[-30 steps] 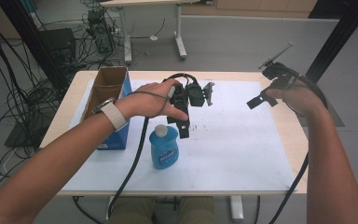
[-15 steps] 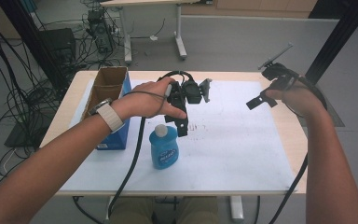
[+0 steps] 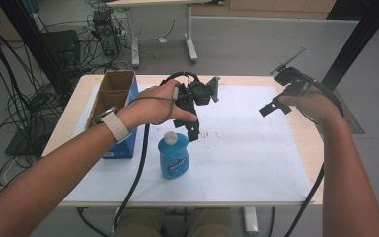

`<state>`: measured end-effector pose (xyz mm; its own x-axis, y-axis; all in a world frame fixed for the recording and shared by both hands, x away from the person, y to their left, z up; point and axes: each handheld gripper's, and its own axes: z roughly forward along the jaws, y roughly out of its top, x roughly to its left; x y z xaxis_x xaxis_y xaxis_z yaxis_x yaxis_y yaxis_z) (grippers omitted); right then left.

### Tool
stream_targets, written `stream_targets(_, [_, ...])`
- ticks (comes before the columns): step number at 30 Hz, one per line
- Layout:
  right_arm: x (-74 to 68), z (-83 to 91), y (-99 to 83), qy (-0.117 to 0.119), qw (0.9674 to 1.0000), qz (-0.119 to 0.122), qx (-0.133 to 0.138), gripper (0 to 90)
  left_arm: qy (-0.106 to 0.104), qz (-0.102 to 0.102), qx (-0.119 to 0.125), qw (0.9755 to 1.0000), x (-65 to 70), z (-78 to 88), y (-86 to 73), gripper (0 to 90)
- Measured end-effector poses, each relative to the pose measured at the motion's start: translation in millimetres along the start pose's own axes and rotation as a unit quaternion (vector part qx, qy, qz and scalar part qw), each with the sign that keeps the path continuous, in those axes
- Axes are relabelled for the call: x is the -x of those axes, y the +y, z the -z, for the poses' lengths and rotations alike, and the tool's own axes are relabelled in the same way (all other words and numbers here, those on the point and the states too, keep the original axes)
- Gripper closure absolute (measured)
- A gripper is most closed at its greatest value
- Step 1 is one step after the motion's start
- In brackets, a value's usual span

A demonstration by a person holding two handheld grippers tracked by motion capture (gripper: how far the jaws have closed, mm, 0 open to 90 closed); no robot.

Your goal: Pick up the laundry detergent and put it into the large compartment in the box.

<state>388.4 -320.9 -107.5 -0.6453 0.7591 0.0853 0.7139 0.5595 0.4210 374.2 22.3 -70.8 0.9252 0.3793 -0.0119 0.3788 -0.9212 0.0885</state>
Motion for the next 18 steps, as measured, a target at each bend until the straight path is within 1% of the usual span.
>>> stream_targets(3, [0.0,-0.8,-0.2,0.0,1.0,0.0,-0.001,8.2,0.0,0.014,-0.008,0.9999,-1.0,-1.3,-0.4,8.4])
stream_targets(6, [-0.4,-0.7,-0.1,0.0,1.0,0.0,-0.001,8.2,0.001,0.015,-0.012,0.9998,-1.8,-2.6,-0.6,8.4])
stream_targets(8, [-0.5,-0.8,0.2,0.0,1.0,0.001,-0.002,8.2,0.001,0.018,-0.019,0.9997,-3.0,-4.3,-0.1,8.3])
stream_targets(12, [-0.5,-1.4,0.0,0.0,1.0,0.002,-0.002,8.2,0.001,0.03,-0.026,0.9992,-4.0,-7.3,-0.9,8.2])
stream_targets(18, [0.9,-4.1,-0.8,0.003,1.0,0.0,-0.003,8.2,0.001,0.041,-0.025,0.9988,-4.3,-10.7,-5.2,8.2])
